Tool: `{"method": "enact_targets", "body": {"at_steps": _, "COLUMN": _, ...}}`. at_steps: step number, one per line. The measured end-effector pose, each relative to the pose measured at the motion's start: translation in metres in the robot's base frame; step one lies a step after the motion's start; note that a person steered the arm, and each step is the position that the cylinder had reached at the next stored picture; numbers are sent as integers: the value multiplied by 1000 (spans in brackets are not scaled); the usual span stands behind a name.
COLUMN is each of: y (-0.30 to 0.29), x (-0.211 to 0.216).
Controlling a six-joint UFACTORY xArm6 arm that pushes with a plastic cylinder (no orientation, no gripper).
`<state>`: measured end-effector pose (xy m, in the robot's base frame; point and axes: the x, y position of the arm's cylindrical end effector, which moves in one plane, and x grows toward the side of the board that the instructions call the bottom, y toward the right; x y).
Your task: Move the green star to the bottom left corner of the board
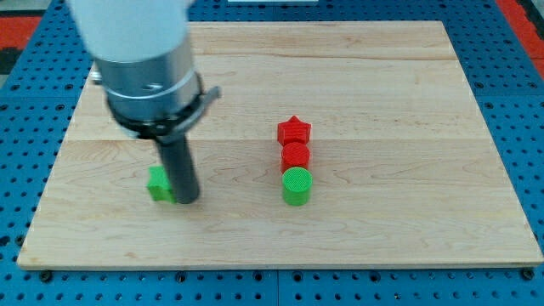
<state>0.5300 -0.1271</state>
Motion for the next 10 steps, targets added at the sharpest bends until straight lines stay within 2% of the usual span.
{"method": "enact_targets", "body": {"at_steps": 1, "y": -48, "x": -18}}
{"method": "enact_targets", "body": {"at_steps": 2, "y": -14, "x": -49}}
{"method": "enact_targets", "body": {"at_steps": 3, "y": -5, "x": -81}}
{"method": "enact_targets", "body": {"at_steps": 4, "y": -25, "x": -63}}
{"method": "enact_targets", "body": {"at_steps": 5, "y": -68, "x": -45}}
{"method": "enact_targets", "body": {"at_steps": 7, "y": -124, "x": -54}}
{"method": "enact_targets", "body": {"at_steps": 8, "y": -133, "x": -32}}
{"method": "enact_targets", "body": {"at_steps": 9, "y": -118, "x": -12}}
{"method": "enact_targets", "body": {"at_steps": 10, "y": -108, "x": -12}}
